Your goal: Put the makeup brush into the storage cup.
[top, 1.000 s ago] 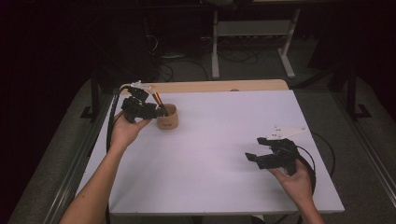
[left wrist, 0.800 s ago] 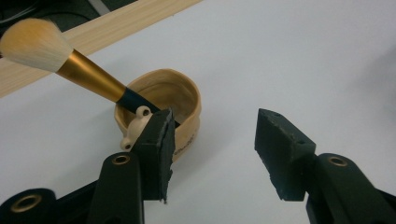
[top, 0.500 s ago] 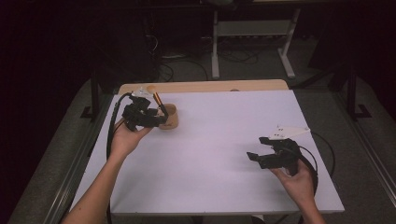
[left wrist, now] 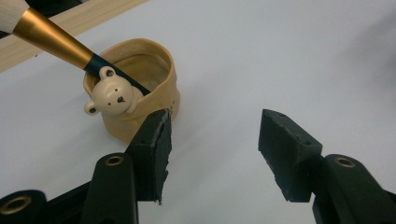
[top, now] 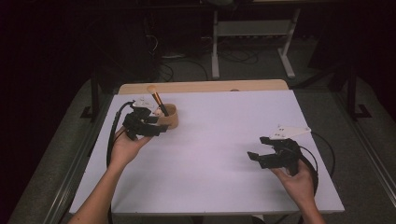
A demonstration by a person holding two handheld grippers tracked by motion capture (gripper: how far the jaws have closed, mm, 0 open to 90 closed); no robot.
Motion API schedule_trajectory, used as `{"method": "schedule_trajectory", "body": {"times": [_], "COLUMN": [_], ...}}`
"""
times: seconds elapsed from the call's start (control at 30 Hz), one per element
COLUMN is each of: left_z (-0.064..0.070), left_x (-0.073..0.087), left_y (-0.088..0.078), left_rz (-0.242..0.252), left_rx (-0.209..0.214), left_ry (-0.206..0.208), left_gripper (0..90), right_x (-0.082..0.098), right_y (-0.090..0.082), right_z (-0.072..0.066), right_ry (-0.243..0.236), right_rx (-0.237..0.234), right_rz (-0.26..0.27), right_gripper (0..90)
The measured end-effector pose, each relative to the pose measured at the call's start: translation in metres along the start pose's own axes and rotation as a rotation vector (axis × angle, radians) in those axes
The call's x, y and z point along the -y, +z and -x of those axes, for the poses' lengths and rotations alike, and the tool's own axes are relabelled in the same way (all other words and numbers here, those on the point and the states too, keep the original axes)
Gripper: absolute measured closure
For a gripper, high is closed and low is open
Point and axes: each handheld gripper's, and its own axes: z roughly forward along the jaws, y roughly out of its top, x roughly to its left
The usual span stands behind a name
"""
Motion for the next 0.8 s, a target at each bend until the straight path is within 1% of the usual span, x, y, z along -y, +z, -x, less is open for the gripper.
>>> {"method": "schedule_trajectory", "body": {"times": [0.07, 0.1, 0.13, 0.23, 0.4, 0.43, 0.47, 0.57, 0.6, 0.63, 0.67, 0.7, 0.73, 0.8], "left_z": [0.001, 0.001, 0.002, 0.005, 0.008, 0.009, 0.01, 0.016, 0.017, 0.019, 0.021, 0.023, 0.025, 0.028], "left_x": [0.004, 0.006, 0.008, 0.012, 0.02, 0.021, 0.022, 0.024, 0.024, 0.024, 0.024, 0.025, 0.025, 0.027], "left_y": [-0.001, -0.001, -0.002, -0.005, -0.009, -0.01, -0.011, -0.013, -0.014, -0.015, -0.016, -0.016, -0.017, -0.017], "left_rz": [0.012, 0.009, 0.003, 0.005, 0.011, 0.009, 0.007, 0.022, 0.016, 0.027, 0.025, 0.03, 0.037, 0.038], "left_rx": [0.019, 0.027, 0.024, 0.02, 0.014, 0.012, 0.012, 0.012, 0.011, 0.012, 0.01, 0.009, 0.01, 0.014], "left_ry": [-0.027, -0.033, -0.021, -0.012, -0.014, -0.007, -0.003, 0.009, 0.022, 0.026, 0.035, 0.033, 0.041, 0.041], "left_gripper": [41.6, 40.7, 40.6, 39.9, 39.1, 38.9, 38.8, 38.4, 38.3, 38.2, 38.2, 38.1, 38.1, 38.0], "right_x": [0.0, 0.0, 0.0, 0.0, 0.001, 0.001, 0.001, 0.002, 0.002, 0.002, 0.002, 0.002, 0.002, 0.002], "right_y": [0.0, 0.0, 0.0, -0.001, -0.001, -0.001, -0.001, -0.001, -0.001, 0.0, 0.0, 0.0, 0.0, 0.0], "right_z": [0.0, 0.0, 0.0, 0.0, 0.0, 0.0, 0.0, 0.001, 0.001, 0.001, 0.001, 0.001, 0.001, 0.001], "right_ry": [0.0, 0.0, -0.003, 0.003, 0.01, 0.01, 0.006, 0.005, 0.008, 0.007, 0.009, 0.006, 0.005, 0.004], "right_rx": [0.001, 0.002, 0.002, 0.001, 0.005, 0.005, 0.006, 0.006, 0.005, 0.007, 0.006, 0.006, 0.007, 0.009], "right_rz": [0.0, 0.0, 0.0, 0.0, 0.0, -0.001, 0.001, -0.001, -0.002, -0.003, -0.004, -0.004, -0.004, -0.005], "right_gripper": [25.5, 25.5, 25.5, 25.5, 25.5, 25.5, 25.5, 25.4, 25.4, 25.4, 25.4, 25.4, 25.4, 25.4]}}
